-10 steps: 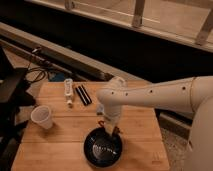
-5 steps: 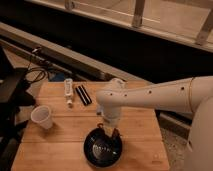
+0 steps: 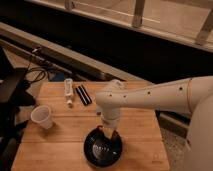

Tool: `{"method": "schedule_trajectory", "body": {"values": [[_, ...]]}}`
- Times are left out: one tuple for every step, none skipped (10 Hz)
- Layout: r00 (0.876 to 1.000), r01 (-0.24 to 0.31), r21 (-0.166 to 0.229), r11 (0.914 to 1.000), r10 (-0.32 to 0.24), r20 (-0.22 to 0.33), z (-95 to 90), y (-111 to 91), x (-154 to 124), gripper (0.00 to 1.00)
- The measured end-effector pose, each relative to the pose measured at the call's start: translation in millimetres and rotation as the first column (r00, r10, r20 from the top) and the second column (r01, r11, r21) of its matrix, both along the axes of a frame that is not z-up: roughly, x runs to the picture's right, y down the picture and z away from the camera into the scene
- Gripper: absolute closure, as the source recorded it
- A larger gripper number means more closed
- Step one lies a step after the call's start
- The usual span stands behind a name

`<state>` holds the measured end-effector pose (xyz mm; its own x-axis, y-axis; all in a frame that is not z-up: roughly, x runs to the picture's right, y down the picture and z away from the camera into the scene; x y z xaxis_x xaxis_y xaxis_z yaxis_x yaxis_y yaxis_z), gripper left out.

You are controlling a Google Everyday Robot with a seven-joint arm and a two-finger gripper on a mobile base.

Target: Place the pepper in the ceramic bowl

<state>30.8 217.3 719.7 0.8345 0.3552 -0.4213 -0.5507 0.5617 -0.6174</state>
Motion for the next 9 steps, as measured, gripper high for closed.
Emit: {"method": "schedule_trajectory", "body": {"values": [[1.0, 0.007, -0.011, 0.9999, -0.007, 0.024, -0.3, 5, -3, 0.68], [0.999, 0.008, -0.015, 0.9999, -0.007, 0.054, -3.9, 12, -10, 0.61], [0.997, 0.011, -0.02, 0.9997, -0.009, 0.079, -10.6, 22, -15, 0.6], [0.992, 0.011, -0.029, 0.9995, -0.008, 0.122, -22.7, 37, -24, 0.62], [0.987, 0.009, -0.041, 0.9991, -0.002, 0.16, -34.2, 51, -32, 0.59], [0.982, 0.01, -0.051, 0.9987, -0.001, 0.188, -41.2, 60, -39, 0.53], [0.975, 0.012, -0.06, 0.9981, 0.001, 0.222, -48.3, 69, -48, 0.41], [0.97, 0.008, -0.058, 0.9983, 0.007, 0.244, -51.1, 72, -50, 0.32], [0.965, 0.0, -0.051, 0.9987, 0.013, 0.262, -54.3, 70, -49, 0.23]]}}
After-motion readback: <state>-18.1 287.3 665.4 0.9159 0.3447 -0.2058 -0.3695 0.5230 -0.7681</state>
